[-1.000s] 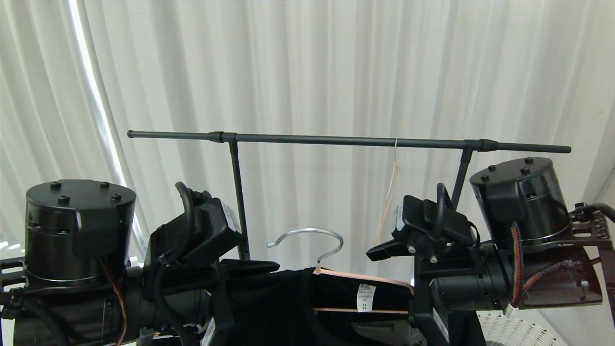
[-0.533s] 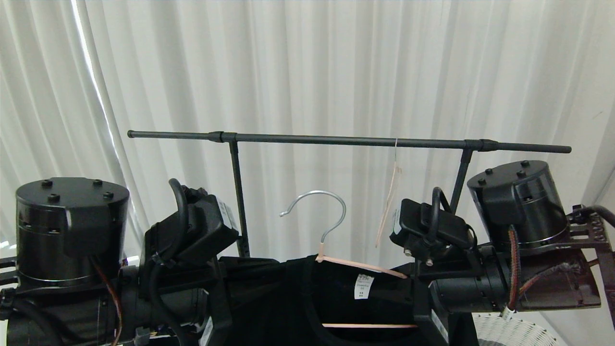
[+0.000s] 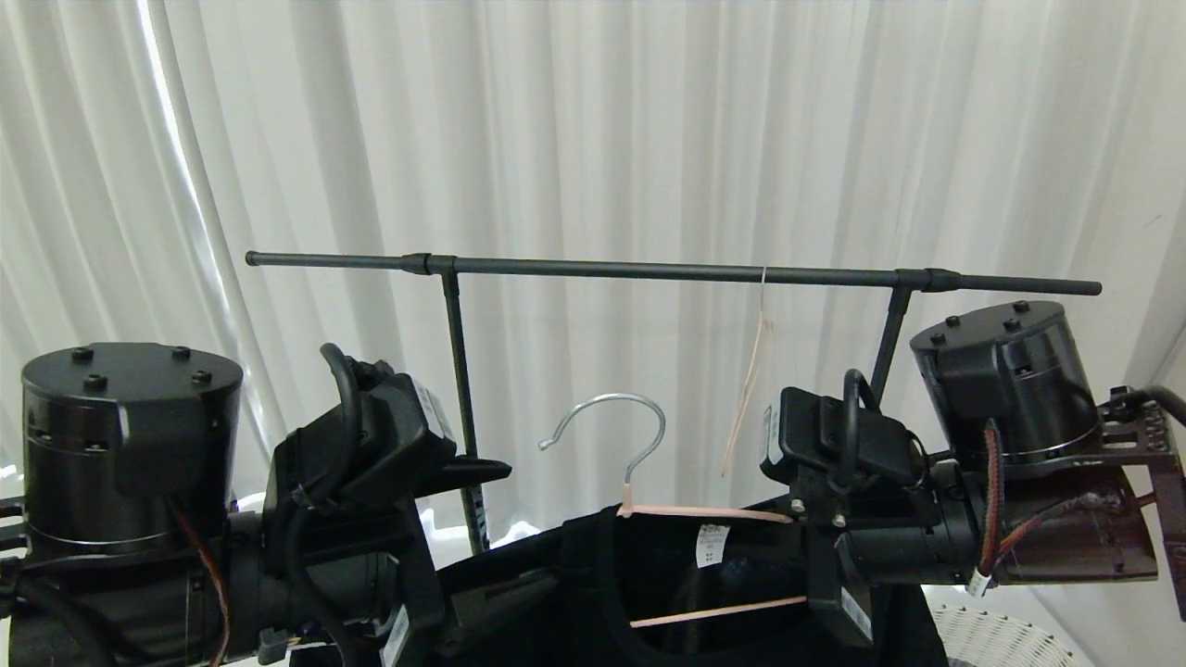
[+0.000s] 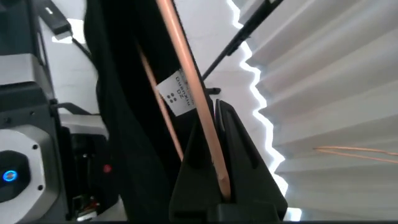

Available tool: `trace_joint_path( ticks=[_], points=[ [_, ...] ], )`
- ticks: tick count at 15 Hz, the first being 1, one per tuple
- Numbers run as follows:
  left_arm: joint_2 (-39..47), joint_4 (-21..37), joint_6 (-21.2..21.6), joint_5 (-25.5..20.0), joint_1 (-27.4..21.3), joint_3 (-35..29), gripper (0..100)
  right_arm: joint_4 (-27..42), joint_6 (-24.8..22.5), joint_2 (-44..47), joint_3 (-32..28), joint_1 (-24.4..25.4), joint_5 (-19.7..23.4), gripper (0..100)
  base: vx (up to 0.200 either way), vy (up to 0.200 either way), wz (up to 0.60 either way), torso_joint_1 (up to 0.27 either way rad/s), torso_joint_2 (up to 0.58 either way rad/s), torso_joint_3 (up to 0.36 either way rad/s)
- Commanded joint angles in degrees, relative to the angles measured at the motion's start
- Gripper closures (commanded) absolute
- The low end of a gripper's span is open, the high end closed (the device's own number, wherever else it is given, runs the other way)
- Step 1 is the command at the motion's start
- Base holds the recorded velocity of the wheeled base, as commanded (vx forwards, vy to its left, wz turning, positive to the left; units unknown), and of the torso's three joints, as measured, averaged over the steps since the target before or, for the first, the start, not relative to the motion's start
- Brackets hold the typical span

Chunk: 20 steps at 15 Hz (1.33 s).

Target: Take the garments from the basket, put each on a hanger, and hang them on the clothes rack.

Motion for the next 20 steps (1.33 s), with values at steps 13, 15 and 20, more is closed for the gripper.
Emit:
trace_joint_path(
  ticks=[13,15,20],
  points=[
    [-2.7,-0.1,-0.3,0.0,6.2,3.2,0,-1.3,-0.3,-7.6,2.3,-13.5,0.2,100,0.000,0.000,0.00,0.000,0.00,0.000],
    [-3.2,-0.1,-0.4,0.0,10.5,6.0,0,-1.3,-0.4,-8.2,2.9,-13.8,0.2,100,0.000,0.000,0.00,0.000,0.00,0.000],
    [-3.1,0.0,-0.2,-0.2,17.0,10.0,0,-1.7,-0.4,-9.5,3.0,-12.7,0.1,100,0.000,0.000,0.00,0.000,0.00,0.000]
  ],
)
